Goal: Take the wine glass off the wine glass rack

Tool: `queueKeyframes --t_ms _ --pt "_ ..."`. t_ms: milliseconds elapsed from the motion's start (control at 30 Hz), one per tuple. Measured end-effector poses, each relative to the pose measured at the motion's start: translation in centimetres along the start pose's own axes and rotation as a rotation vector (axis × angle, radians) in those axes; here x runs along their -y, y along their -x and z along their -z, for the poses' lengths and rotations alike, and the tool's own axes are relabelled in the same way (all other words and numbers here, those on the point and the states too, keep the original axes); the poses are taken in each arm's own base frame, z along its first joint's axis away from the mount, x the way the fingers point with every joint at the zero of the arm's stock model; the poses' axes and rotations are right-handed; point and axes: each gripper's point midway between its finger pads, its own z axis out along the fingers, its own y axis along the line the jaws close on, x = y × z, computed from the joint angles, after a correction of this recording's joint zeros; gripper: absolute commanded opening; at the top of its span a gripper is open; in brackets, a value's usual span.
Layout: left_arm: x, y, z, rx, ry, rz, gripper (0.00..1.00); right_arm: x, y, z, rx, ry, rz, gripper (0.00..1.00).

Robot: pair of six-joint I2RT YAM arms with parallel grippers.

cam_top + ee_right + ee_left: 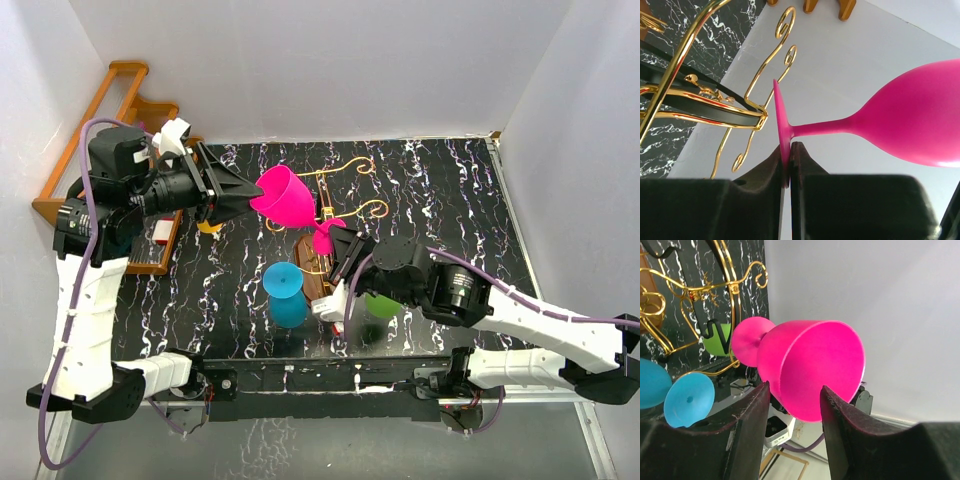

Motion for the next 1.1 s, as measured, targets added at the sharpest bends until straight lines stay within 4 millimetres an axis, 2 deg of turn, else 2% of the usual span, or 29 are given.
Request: queueKeyframes --t_ms 233,300,400,467,567,600,667,767,867,967,1033,1067,1100 --pt "-1.8 -0.9 -0.5 -0.056 0.043 0.007 0.4 0.7 0.4 -0.1 0.0 -0.025 0.028 0.08" --pt "-2.2 -1.0 -0.6 -0.069 0.056 0.002 0.31 0.9 0.6 -0.2 0.001 -0.031 0.035 0.08" --pt "-3.0 -1.2 -0.8 -0.09 0.086 -0.006 0.02 0.8 0.9 -0.6 0.002 -0.024 0.045 0.08" --pt "-3.9 -1.0 -1.0 -0.091 0.125 -0.02 0.0 0.8 0.6 -0.7 -0.016 -0.018 0.051 0.08" --pt "-5.2 -0.7 -1.2 -0.093 0.186 -0.021 0.0 0.9 0.1 -0.5 -0.04 -0.022 0.057 0.21" --pt "-5.4 -0.6 -1.3 -0.094 0.197 -0.023 0.0 0.9 0.1 -0.5 -0.044 -0.022 0.055 0.33" --pt "-5.4 -0.5 -1.3 -0.089 0.204 -0.026 0.0 1.2 -0.1 -0.4 -0.053 -0.038 0.03 0.46" --pt "-4.1 0.1 -0.8 -0.045 0.181 -0.058 0.0 1.6 -0.3 0.0 -0.058 -0.061 -0.003 0.52" --pt "-1.4 1.2 0.2 0.028 0.131 -0.141 0.0 2.3 -0.3 0.5 -0.057 -0.103 -0.023 0.53" --pt "0.9 2.4 1.0 0.117 0.09 -0.226 0.0 4.1 -0.5 1.4 -0.057 -0.188 -0.066 0.54" --pt "1.5 3.7 1.3 0.19 0.086 -0.262 0.0 4.7 -0.9 2.0 -0.064 -0.231 -0.113 0.54" --pt "1.5 4.5 1.3 0.231 0.094 -0.274 0.0 4.5 -1.2 2.3 -0.081 -0.235 -0.153 0.54" --pt "1.9 6.2 1.5 0.31 0.095 -0.295 0.0 3.8 -1.6 2.5 -0.102 -0.224 -0.191 0.54"
